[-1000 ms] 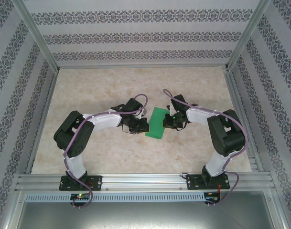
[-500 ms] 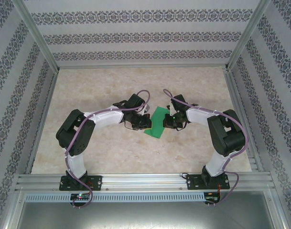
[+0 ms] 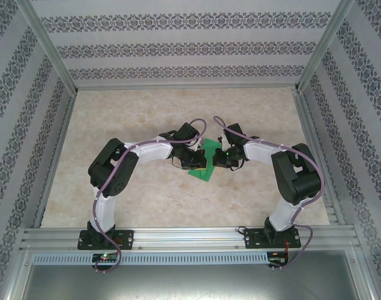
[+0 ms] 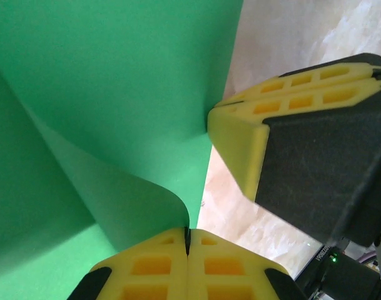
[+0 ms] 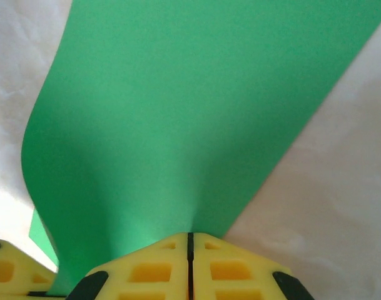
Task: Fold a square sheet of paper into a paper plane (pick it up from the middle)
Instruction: Fold the triangle a second time at the center of the table.
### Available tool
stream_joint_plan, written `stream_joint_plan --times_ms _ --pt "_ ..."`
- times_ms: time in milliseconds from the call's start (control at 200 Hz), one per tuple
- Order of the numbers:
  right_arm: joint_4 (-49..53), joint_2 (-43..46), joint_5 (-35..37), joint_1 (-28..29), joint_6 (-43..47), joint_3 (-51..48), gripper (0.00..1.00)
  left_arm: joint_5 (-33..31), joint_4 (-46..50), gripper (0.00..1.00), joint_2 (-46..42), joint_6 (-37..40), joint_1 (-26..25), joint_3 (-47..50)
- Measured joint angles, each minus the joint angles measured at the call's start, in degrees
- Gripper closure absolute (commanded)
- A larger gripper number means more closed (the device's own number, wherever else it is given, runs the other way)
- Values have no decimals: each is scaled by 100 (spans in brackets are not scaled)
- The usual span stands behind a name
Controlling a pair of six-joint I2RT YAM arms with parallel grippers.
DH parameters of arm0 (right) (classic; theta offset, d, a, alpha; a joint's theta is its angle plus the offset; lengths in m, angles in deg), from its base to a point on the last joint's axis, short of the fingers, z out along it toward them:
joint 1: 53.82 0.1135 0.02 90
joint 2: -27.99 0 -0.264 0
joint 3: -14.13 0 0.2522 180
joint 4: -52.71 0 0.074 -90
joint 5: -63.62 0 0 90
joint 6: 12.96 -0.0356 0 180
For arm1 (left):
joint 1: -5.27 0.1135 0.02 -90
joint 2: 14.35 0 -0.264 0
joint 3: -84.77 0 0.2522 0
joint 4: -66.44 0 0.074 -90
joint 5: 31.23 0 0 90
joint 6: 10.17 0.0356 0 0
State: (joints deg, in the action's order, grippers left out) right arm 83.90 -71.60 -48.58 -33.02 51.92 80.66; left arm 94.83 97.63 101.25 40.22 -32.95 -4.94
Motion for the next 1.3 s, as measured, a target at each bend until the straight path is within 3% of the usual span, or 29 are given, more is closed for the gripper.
stream_joint_plan --times_ms 649,1299 --pt "-138 160 -133 -361 -13 -37 92 -2 -2 95 407 2 -9 -232" --pt "-236 -282 -144 -380 116 280 92 -2 4 95 407 2 -9 -361"
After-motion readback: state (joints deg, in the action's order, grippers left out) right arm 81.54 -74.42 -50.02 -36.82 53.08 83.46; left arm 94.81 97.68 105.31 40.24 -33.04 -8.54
